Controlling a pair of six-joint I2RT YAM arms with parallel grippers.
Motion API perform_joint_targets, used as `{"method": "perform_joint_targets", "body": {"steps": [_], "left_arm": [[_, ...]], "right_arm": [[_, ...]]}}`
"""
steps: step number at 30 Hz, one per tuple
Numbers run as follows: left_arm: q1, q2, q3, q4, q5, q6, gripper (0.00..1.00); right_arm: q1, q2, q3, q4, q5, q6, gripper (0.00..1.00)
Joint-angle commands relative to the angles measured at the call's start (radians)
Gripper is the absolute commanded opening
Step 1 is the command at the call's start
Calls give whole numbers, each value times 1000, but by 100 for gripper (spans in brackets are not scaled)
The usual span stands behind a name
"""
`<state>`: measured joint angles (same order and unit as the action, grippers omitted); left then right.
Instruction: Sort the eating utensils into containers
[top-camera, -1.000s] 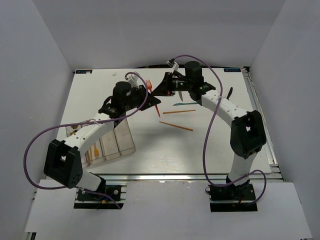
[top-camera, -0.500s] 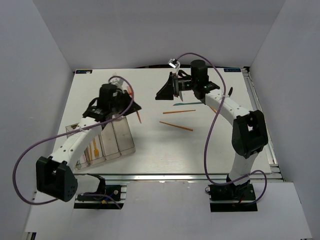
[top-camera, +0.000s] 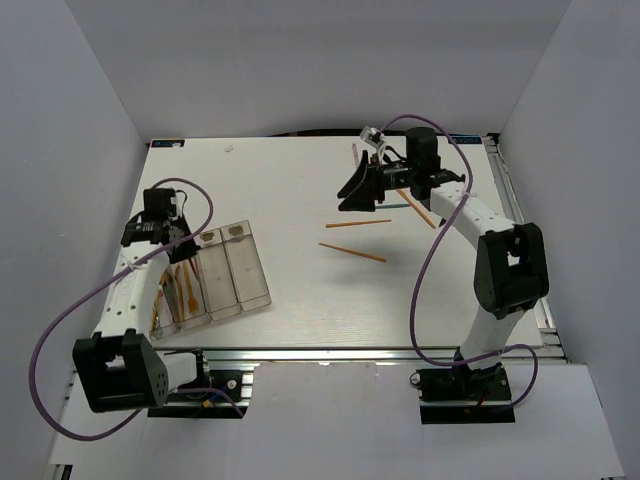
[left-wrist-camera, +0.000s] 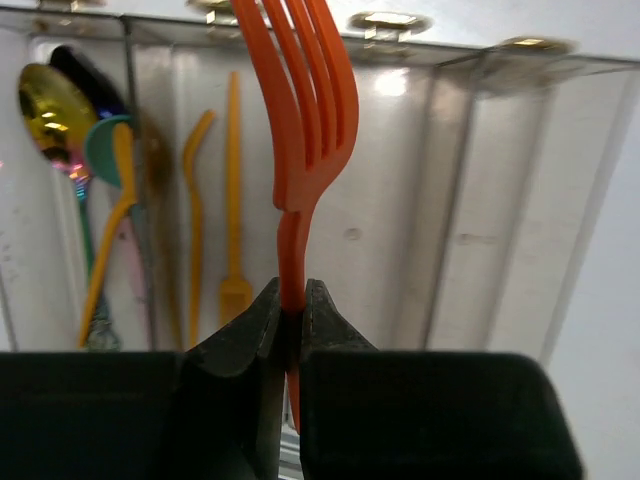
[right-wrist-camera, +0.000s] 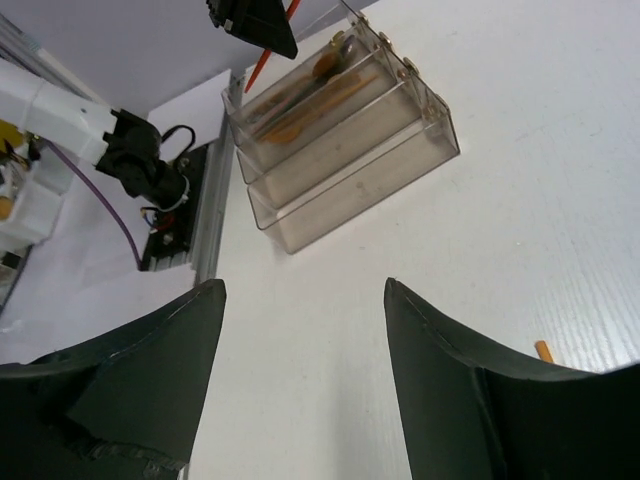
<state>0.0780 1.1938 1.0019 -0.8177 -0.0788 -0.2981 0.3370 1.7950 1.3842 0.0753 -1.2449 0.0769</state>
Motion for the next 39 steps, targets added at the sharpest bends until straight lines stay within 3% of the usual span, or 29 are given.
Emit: {"method": "perform_joint_targets", "body": {"steps": [1,9,12,13,16,20,23,28,35,39], "left_arm": [[14,51,-6,-28,-151,94,0],[25,154,-20,22,-182,154,0],[26,193,-43,35,-179,165,12],[26,197,-51,43,-180,168,25],[28,202,-55,43,-188,166,49],[26,191,-57,45,-197,149,62],[26,173,-48,40,-193,142,68],[26,127,4,11,-147,110,72],[28,32,92,15,57,57,74],[26,6,121,67,233,7,77]], "right_arm": [[-15,-57,48,-159,-10,-210,71],[-42,-65,64,-325,56,-368,72],[-50,-62,99,-432,117,-474,73],[-50,-59,116,-466,143,-558,73],[-62,-54,170,-528,271,-667,75],[-105,7,252,-548,403,-646,80],[-113,73,341,-623,423,-641,79],[-112,95,316,-617,481,-608,79],[-113,116,321,-612,570,-637,81],[-118,162,386,-725,555,-768,82]]}}
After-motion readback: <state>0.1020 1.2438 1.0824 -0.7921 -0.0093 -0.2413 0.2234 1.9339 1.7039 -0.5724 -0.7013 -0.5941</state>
